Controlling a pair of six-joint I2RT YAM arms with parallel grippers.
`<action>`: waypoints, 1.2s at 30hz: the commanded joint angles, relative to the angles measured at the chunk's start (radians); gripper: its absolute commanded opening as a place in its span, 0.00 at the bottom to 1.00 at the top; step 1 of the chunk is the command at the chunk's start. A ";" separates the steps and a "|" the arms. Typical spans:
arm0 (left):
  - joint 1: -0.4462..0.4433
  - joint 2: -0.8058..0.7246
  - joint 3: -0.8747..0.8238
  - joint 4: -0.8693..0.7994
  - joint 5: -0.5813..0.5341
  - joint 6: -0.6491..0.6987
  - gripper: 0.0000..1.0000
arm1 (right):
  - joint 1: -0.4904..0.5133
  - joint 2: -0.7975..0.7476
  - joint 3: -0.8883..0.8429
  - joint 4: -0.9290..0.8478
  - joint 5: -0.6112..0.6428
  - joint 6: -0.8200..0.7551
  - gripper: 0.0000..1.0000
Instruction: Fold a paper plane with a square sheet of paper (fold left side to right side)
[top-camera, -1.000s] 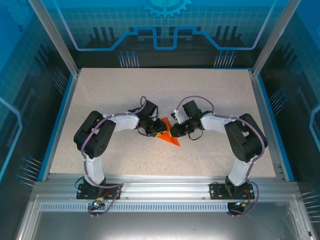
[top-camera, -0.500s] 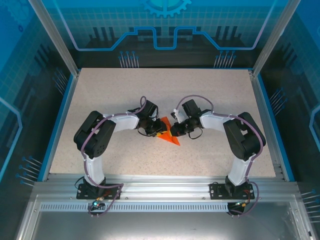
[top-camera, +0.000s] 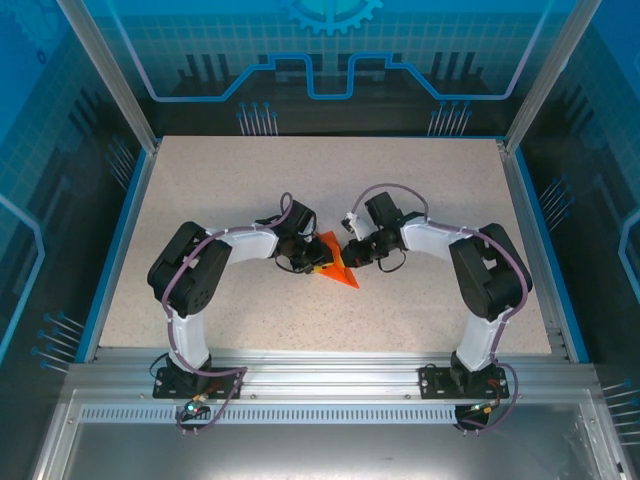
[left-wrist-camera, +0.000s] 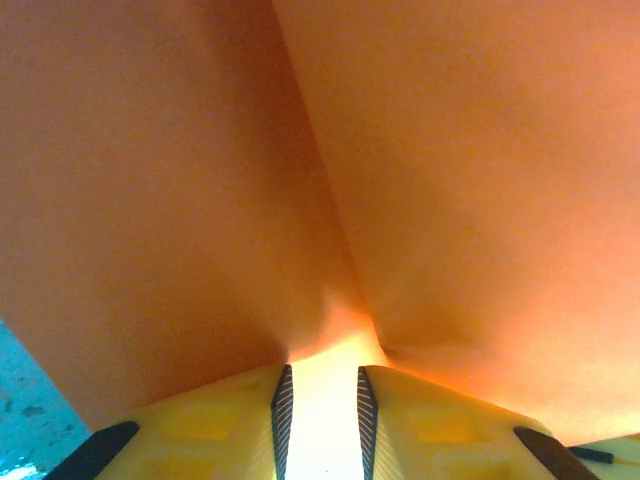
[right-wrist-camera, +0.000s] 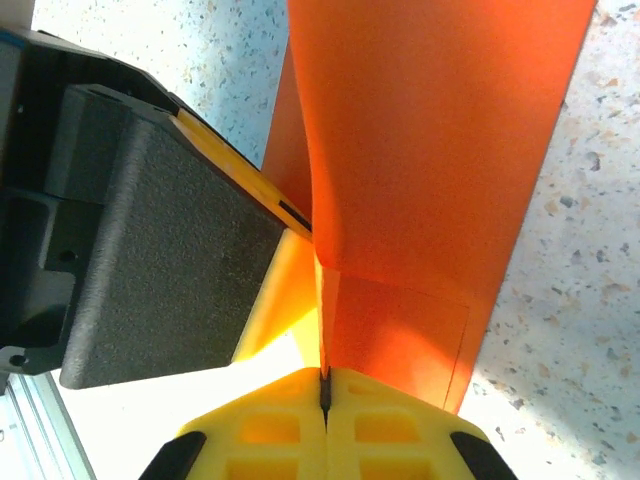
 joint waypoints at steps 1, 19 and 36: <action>-0.007 0.009 -0.001 -0.026 -0.009 -0.003 0.28 | -0.014 0.028 0.043 -0.063 -0.020 -0.050 0.02; -0.007 0.005 -0.003 -0.031 -0.009 0.001 0.27 | -0.050 0.133 0.145 -0.196 -0.100 -0.152 0.03; -0.007 0.003 -0.008 -0.030 -0.011 0.001 0.26 | -0.069 0.216 0.248 -0.286 -0.107 -0.217 0.04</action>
